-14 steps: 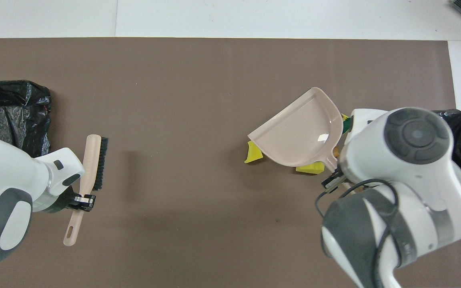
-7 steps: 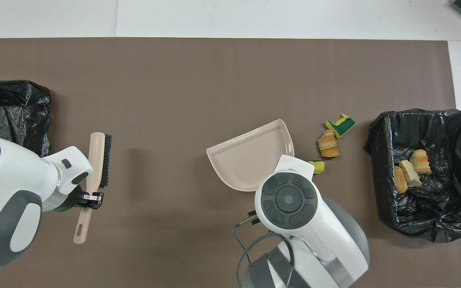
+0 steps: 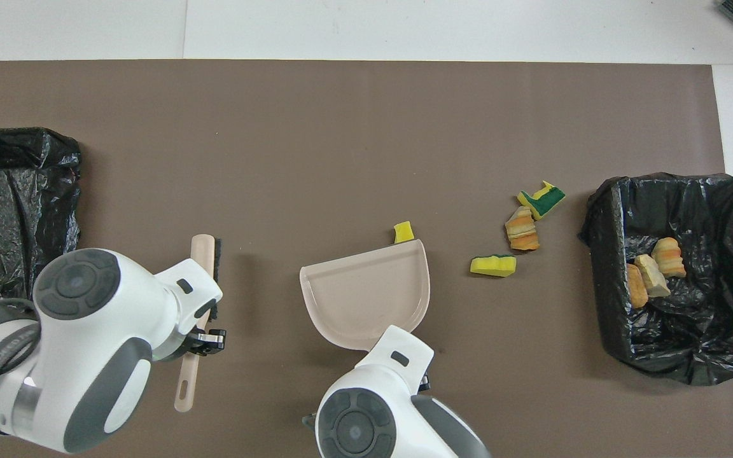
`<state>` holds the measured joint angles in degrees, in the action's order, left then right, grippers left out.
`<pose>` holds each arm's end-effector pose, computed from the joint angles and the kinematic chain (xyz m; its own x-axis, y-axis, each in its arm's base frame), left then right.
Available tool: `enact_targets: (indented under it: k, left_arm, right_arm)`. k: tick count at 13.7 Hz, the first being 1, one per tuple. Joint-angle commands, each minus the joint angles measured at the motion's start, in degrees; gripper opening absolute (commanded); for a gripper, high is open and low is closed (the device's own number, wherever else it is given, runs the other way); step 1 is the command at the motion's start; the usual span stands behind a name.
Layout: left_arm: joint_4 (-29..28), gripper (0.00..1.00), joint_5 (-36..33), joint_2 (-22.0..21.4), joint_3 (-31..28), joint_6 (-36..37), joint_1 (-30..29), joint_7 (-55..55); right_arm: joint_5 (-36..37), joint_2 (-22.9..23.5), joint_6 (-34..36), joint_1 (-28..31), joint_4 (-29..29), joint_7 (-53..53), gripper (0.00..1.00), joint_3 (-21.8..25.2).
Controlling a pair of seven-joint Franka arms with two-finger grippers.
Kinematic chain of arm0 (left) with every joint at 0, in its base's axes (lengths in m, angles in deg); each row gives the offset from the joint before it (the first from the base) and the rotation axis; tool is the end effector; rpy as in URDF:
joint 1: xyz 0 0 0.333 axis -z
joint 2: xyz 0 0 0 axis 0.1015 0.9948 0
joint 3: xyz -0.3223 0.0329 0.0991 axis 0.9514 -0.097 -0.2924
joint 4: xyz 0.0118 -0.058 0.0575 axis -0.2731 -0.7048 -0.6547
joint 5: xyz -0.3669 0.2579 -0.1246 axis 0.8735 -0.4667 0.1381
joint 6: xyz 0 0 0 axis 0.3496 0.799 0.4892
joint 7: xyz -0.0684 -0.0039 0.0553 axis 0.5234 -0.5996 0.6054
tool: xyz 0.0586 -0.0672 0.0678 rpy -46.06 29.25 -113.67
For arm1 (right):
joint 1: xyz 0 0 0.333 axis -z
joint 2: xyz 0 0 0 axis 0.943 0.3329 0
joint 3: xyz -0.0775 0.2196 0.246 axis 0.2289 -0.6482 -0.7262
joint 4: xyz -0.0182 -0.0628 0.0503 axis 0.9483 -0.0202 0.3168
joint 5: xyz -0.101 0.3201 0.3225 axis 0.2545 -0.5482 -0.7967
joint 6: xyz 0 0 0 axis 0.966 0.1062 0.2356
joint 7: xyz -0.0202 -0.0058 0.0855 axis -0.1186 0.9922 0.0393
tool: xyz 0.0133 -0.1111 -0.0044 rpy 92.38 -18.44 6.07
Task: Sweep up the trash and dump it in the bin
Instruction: 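Bring the empty dustpan back to the table center with the right gripper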
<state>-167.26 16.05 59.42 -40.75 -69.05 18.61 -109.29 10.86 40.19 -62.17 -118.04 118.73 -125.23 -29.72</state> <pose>0.4344 -0.2275 0.3887 0.9539 -0.0900 -0.2864 -0.1067 -0.9933 -0.0433 0.3673 0.4301 0.3753 0.9801 0.1814 -0.0812 0.1899 -0.9753 0.1132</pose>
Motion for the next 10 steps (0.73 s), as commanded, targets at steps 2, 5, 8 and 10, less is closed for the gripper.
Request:
enact_targets:
  k: [2, 5, 8, 10]
  left_arm:
    - [-1.81, 0.00, 0.83, -1.54, -1.05, -1.31, 0.44, -0.44]
    - [-1.90, 0.00, 3.19, -1.28, -1.05, -2.70, 3.93, -3.41]
    - [-2.69, 0.00, 4.42, 1.09, -1.05, -9.64, 11.67, -11.76]
    - [-2.60, 0.00, 5.49, 2.93, -1.05, -13.33, 17.55, -17.38]
  right_arm:
    - [-1.04, -1.07, 1.86, 6.69, -3.81, 5.49, 0.00, 0.78]
    - [-0.17, 3.31, 6.18, 10.39, -12.40, 8.32, 0.00, 0.78]
    - [-0.16, 8.49, 5.93, 14.69, -19.45, 14.27, 0.00, 1.31]
    - [-0.25, 12.44, 6.36, 18.46, -24.98, 17.28, 0.00, 1.31]
